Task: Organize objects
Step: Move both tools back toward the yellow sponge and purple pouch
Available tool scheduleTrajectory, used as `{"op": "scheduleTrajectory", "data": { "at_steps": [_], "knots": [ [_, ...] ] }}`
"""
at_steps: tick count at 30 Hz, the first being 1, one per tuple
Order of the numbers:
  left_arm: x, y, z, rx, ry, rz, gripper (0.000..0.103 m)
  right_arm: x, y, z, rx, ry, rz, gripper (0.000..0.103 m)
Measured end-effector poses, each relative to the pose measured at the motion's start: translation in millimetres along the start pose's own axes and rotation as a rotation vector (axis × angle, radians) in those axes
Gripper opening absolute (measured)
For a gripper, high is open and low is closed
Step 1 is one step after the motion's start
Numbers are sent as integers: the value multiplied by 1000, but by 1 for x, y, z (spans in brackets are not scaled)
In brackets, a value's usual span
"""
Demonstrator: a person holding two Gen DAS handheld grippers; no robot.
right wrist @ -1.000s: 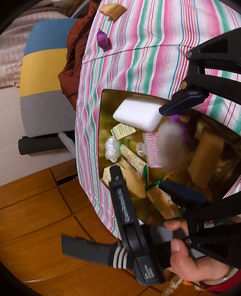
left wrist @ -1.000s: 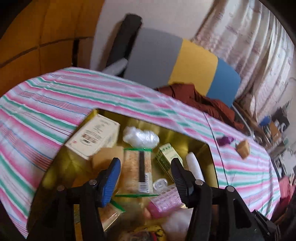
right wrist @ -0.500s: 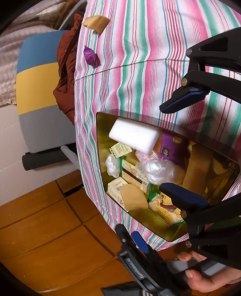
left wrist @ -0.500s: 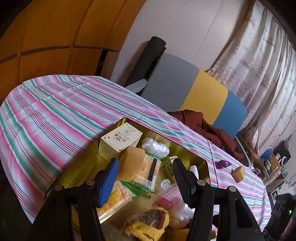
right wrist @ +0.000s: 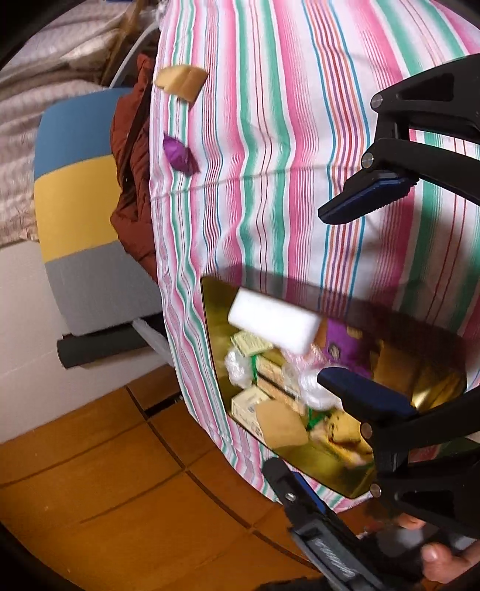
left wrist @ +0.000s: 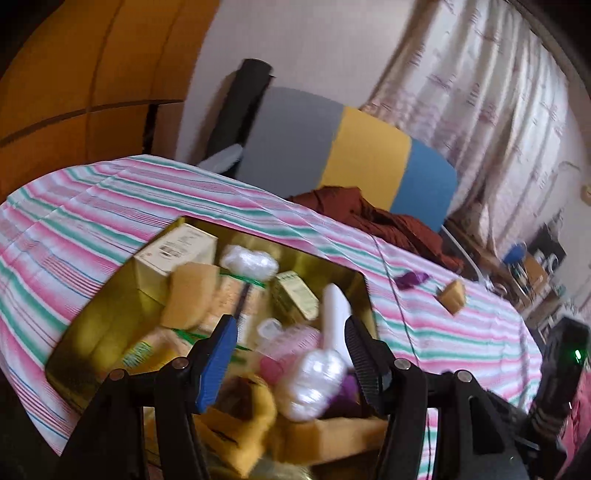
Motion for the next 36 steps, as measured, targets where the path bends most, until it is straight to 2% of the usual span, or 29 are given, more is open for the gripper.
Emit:
{"op": "scheduleTrajectory", "data": {
  "at_steps": [5, 13, 20, 36],
  "knots": [
    [-15, -1, -23, -29, 57, 29, 61, 4, -3, -29, -70, 32, -5, 80],
    [-30, 0, -55, -66, 119, 71, 61, 15, -12, -86, -231, 87, -7, 80],
    [-39, 4, -95, -99, 205, 95, 61, 20, -20, -121, -267, 125, -21, 81],
    [-69, 35, -179, -168, 374, 210, 61, 30, -37, -198, -354, 215, -44, 82]
  ]
}}
Point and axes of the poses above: each gripper's, at about its wrist camera, not at the fingertips, and y roughly the way its jaws point, z to its left, x to its top, the point moved 5 cm from there along y, roughly the way its jaws point, and after that the axes turned 9 degrees about x, right-handed, at the moved point
